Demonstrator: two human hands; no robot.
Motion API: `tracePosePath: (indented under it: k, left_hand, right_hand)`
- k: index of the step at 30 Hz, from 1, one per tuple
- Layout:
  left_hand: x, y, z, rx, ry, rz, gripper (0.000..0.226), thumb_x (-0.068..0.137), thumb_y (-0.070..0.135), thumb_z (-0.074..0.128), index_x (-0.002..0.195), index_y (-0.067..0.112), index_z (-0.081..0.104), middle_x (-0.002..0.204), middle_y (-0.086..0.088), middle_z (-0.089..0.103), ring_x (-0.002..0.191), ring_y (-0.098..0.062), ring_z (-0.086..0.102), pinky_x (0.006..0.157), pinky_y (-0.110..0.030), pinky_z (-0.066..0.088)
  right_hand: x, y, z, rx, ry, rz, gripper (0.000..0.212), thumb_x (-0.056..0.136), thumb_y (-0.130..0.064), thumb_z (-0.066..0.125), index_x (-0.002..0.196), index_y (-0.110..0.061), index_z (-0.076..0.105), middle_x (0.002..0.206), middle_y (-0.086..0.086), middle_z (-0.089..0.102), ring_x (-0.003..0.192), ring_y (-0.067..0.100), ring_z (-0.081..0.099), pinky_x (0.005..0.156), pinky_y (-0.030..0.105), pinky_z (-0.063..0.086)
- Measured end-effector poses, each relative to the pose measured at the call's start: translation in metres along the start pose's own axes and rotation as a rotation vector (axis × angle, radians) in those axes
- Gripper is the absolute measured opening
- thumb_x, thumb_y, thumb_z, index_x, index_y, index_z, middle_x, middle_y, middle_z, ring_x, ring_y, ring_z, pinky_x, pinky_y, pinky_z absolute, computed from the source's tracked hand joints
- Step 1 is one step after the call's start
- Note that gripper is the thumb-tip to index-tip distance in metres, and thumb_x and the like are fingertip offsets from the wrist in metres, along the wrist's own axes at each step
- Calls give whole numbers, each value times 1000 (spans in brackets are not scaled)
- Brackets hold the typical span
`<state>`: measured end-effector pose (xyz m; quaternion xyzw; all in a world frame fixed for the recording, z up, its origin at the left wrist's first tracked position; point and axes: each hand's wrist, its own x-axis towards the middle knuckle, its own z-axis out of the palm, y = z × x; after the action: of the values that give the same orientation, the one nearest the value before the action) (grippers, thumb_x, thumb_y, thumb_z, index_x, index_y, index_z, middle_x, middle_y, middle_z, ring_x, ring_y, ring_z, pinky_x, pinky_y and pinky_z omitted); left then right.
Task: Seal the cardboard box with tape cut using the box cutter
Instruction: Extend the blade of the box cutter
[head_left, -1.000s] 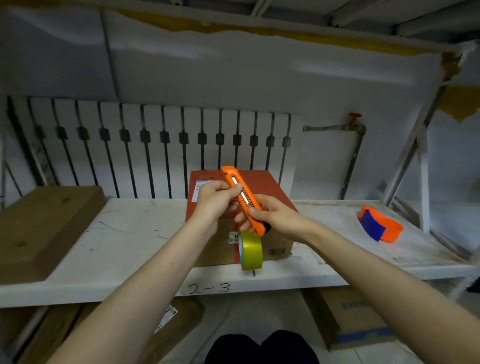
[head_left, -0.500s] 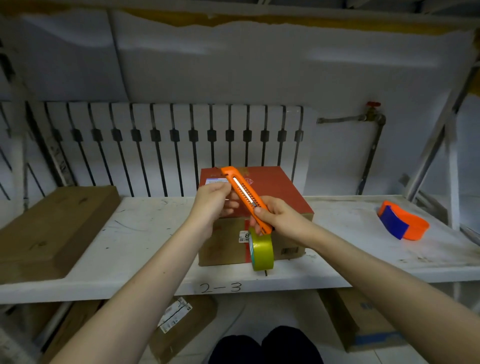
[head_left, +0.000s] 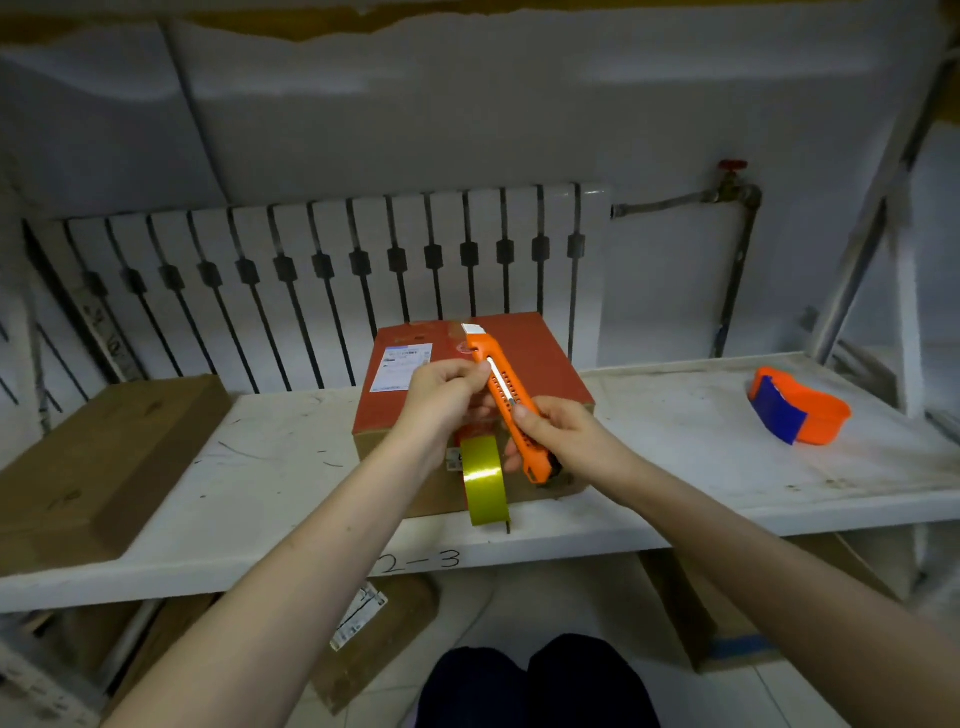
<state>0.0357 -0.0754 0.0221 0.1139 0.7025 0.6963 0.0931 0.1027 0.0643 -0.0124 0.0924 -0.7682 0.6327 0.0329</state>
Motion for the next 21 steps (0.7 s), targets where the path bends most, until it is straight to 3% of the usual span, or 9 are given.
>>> tracePosePath:
  k: [3, 9, 14, 18, 21]
  left_hand:
    - [-1, 0, 9, 6, -19, 4, 21, 93, 16, 56, 75, 9, 64, 72, -11, 62, 65, -19, 59, 71, -32, 54]
    - [-2, 5, 20, 13, -87, 34, 20, 92, 13, 57, 73, 10, 61, 68, -9, 62, 49, -7, 58, 54, -18, 52]
    - [-2, 2, 17, 16, -121, 23, 17, 90, 12, 60, 73, 9, 62, 69, -9, 64, 56, -10, 60, 55, -17, 53]
    - [-3, -2, 17, 21, -114, 9, 20, 89, 13, 61, 70, 9, 61, 68, -8, 65, 52, -6, 62, 54, -16, 53]
    - [-1, -2, 16, 44, -113, 6, 19, 89, 13, 61, 71, 8, 61, 68, -9, 64, 54, -9, 60, 55, -17, 54]
  right_hand:
    - [-8, -1, -8, -37, 6, -12, 18, 97, -24, 45, 106, -12, 54, 86, 6, 69, 73, 10, 69, 67, 20, 55]
    - [-17, 5, -11, -46, 128, -14, 12, 98, -24, 44, 93, -20, 54, 77, 4, 67, 67, 13, 66, 67, 25, 55]
    - [-22, 11, -9, -98, 133, -10, 18, 99, -28, 42, 92, -19, 55, 72, 4, 66, 63, 12, 64, 67, 29, 55]
    - [-20, 9, -8, -118, 188, 38, 31, 99, -35, 38, 85, -15, 56, 64, 3, 64, 52, 6, 60, 61, 24, 52]
    - [-18, 6, -9, -82, 130, 81, 31, 99, -36, 38, 85, -14, 56, 67, 5, 64, 53, 7, 61, 59, 22, 53]
